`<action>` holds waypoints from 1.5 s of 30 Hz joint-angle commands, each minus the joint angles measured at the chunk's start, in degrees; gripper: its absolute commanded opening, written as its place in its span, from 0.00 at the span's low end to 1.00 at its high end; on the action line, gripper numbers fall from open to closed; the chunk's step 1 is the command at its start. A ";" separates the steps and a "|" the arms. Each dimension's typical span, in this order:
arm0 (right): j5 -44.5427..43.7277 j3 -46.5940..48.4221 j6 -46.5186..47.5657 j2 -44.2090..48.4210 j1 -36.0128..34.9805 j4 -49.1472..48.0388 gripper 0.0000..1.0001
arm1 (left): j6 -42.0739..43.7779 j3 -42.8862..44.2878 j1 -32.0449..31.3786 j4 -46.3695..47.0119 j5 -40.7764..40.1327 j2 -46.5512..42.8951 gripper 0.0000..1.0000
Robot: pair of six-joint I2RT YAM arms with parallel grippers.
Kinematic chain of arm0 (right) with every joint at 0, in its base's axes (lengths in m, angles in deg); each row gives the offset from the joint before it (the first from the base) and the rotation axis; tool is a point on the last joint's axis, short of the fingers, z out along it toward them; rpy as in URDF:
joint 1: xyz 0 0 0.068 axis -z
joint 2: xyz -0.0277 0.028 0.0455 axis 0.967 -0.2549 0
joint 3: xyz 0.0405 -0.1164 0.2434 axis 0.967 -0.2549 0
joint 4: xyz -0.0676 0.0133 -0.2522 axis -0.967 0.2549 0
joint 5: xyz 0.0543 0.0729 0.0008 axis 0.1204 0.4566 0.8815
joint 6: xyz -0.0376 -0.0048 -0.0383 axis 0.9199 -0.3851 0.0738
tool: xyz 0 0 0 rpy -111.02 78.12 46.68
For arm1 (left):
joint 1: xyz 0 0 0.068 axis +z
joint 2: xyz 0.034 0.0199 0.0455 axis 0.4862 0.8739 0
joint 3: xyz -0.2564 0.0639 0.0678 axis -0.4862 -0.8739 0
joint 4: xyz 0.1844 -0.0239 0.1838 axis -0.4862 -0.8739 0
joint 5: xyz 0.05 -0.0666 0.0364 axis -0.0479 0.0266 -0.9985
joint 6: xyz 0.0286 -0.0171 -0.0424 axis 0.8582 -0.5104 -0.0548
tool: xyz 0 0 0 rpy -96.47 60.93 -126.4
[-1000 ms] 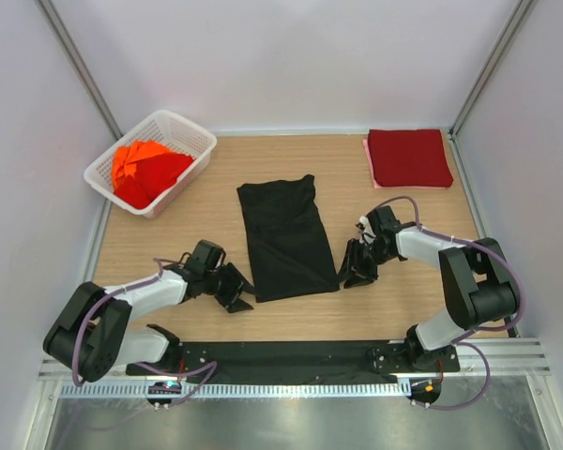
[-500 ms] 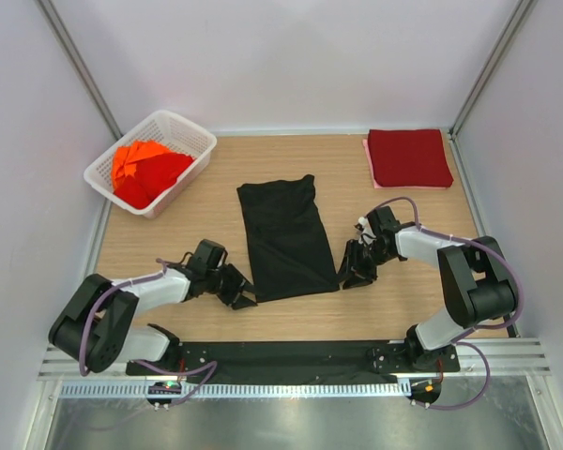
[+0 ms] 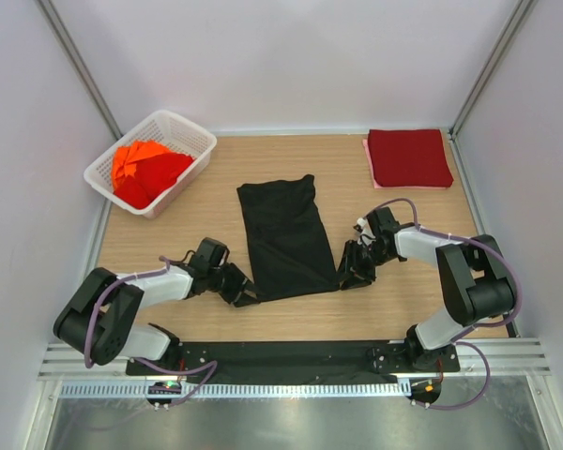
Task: Fold and stack the t-shirts
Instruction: Fold the tshirt
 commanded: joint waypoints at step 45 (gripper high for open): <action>-1.03 -11.51 -19.22 25.80 -11.40 -1.01 0.01 | 13.39 7.11 -6.78 -35.05 -11.95 -27.79 0.00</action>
